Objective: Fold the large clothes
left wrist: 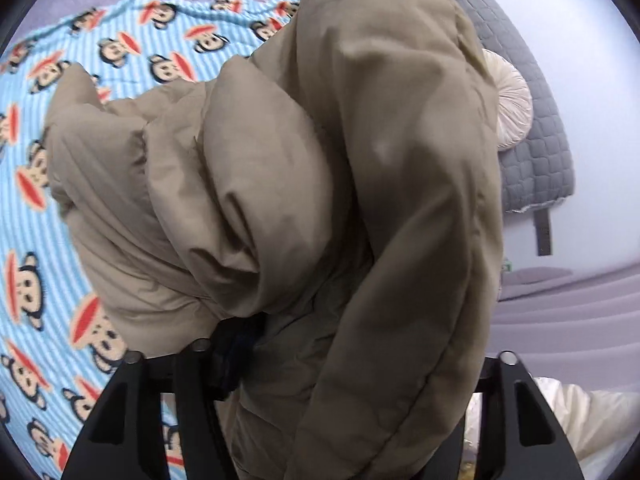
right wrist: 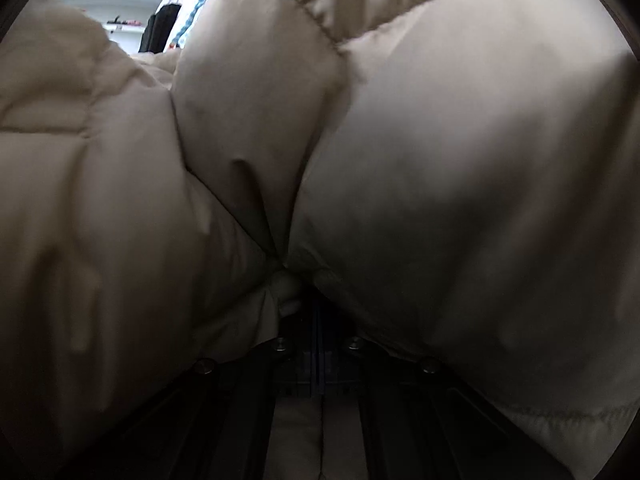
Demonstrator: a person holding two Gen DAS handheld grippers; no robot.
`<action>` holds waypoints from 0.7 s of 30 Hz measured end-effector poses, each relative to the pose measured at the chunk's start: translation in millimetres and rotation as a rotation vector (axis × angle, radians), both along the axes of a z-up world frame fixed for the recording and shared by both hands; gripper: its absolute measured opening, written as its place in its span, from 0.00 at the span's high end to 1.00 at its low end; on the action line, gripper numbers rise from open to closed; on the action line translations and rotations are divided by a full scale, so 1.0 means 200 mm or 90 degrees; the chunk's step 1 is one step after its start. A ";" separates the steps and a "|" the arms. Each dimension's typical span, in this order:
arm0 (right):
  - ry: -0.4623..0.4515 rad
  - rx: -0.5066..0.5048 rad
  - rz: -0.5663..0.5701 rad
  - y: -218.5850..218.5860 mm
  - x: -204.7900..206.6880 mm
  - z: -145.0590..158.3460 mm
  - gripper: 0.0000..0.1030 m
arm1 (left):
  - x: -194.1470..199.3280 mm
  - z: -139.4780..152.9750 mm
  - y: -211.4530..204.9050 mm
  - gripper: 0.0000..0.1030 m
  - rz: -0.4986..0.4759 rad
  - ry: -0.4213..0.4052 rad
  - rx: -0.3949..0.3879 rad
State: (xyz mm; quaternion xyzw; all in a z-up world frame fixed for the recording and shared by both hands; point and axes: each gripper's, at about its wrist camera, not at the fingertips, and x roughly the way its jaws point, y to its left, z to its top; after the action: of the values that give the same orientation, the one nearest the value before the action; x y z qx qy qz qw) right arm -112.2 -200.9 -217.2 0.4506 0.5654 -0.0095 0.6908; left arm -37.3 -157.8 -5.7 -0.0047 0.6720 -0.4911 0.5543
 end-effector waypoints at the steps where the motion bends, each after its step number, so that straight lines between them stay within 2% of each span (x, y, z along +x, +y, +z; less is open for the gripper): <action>1: 0.000 0.012 -0.013 -0.03 -0.03 0.02 1.00 | 0.01 -0.01 -0.01 0.27 0.002 0.030 -0.006; 4: -0.011 0.018 -0.037 -0.11 -0.14 0.12 0.99 | 0.03 -0.05 -0.08 0.27 -0.003 0.062 -0.006; 7: -0.032 -0.030 -0.052 -0.20 -0.29 0.28 0.98 | 0.02 -0.09 -0.18 0.27 -0.032 0.077 -0.017; 9: -0.036 -0.057 -0.083 -0.27 -0.43 0.37 0.88 | 0.01 -0.12 -0.25 0.27 -0.045 0.080 -0.024; 11: -0.027 -0.088 -0.119 -0.32 -0.57 0.44 0.26 | 0.00 -0.18 -0.31 0.27 -0.048 0.078 -0.024; 12: -0.027 -0.102 -0.139 -0.35 -0.65 0.47 0.20 | 0.00 -0.22 -0.36 0.26 -0.047 0.084 -0.022; 14: -0.028 -0.120 -0.167 -0.37 -0.79 0.53 0.19 | -0.01 -0.29 -0.41 0.27 -0.047 0.095 -0.013; 17: -0.034 -0.150 -0.186 -0.35 -0.96 0.63 0.19 | -0.03 -0.37 -0.50 0.26 -0.059 0.074 0.016; 19: -0.069 -0.166 -0.173 -0.30 -1.04 0.71 0.19 | -0.08 -0.39 -0.52 0.26 -0.072 0.044 0.025; 21: -0.116 -0.172 -0.137 -0.24 -1.10 0.79 0.13 | -0.10 -0.42 -0.61 0.26 -0.086 0.009 0.034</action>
State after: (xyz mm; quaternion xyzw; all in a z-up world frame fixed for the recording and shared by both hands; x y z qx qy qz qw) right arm -332.8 -248.1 -59.7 0.4108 0.4430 -0.1182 0.7880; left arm -56.4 -279.9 -89.8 0.0518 0.6874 -0.5096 0.5148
